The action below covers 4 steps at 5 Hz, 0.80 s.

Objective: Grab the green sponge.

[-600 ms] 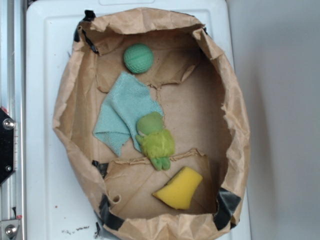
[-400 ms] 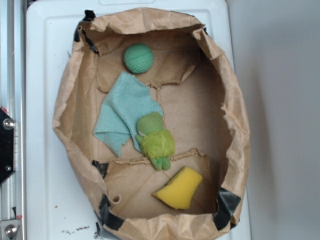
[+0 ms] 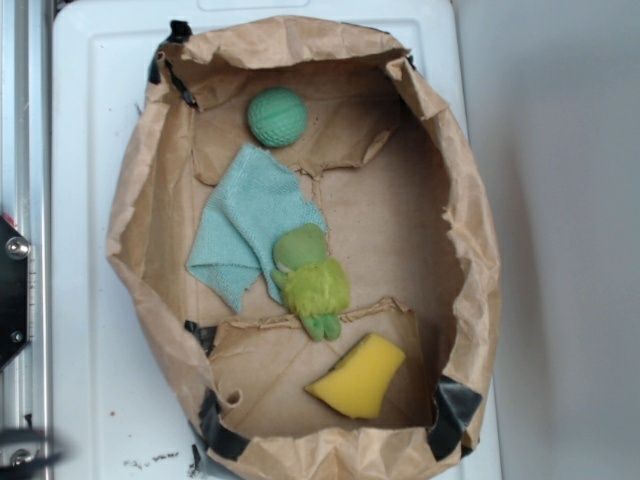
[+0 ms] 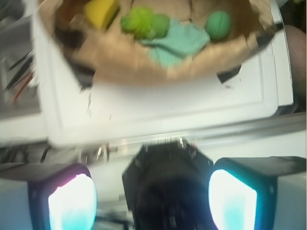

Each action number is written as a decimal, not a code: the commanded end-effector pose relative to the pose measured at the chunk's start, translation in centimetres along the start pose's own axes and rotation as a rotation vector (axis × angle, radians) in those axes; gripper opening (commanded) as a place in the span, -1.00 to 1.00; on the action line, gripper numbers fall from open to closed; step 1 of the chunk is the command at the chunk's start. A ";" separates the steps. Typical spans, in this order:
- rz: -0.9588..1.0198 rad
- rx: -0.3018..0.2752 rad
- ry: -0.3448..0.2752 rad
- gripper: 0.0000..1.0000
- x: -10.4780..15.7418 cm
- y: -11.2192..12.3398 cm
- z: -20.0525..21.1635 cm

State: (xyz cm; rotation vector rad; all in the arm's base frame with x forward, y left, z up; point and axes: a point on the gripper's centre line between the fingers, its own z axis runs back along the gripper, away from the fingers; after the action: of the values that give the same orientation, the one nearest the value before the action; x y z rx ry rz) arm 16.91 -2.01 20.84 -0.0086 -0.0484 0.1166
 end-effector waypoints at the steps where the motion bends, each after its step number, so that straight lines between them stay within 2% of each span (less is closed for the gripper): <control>1: 0.004 0.030 -0.116 1.00 6.1 1.5 -1.3; 2: -0.010 0.032 -0.158 1.00 8.9 3.3 -2.5; 3: -0.067 0.002 -0.207 1.00 11.1 4.2 -3.9; 4: -0.081 -0.024 -0.250 1.00 12.6 4.0 -6.3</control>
State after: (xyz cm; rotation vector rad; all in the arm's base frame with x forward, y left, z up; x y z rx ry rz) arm 28.60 2.62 13.57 -0.0332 -0.2610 0.0222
